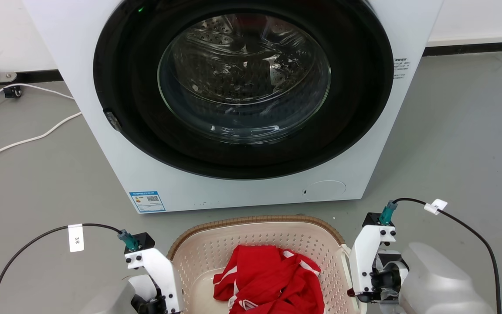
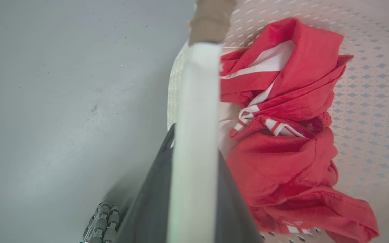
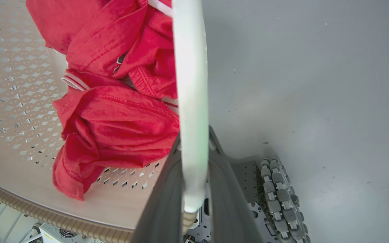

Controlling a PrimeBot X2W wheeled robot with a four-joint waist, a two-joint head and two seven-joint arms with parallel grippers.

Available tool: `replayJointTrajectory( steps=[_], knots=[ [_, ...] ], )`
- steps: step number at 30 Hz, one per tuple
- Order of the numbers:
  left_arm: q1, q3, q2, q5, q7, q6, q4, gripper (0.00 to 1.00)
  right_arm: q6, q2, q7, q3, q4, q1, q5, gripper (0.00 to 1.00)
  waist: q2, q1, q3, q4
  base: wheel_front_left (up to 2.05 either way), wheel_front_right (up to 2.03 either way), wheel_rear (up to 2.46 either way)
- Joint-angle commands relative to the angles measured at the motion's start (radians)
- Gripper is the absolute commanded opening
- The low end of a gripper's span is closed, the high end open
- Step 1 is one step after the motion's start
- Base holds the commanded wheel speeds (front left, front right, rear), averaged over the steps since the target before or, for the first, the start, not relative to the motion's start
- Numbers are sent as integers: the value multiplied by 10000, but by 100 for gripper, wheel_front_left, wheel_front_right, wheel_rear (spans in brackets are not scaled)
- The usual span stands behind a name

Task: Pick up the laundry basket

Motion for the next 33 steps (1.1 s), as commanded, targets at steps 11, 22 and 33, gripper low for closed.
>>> replayJointTrajectory(
  steps=[11,22,33],
  knots=[
    [-189,-72,-45,-155,-179,-47,-16,0,28,56,160,-49,-26,158,74,0,0,0,28,-13,0,0,0],
    [-242,-130,-37,-236,-363,-48,10,0,28,56,190,-211,-24,149,-1,0,0,0,71,-10,0,0,0],
    [-275,-172,-5,-364,-402,-46,64,0,27,56,232,-291,-24,179,-25,0,0,0,71,-10,0,0,0]
  ],
)
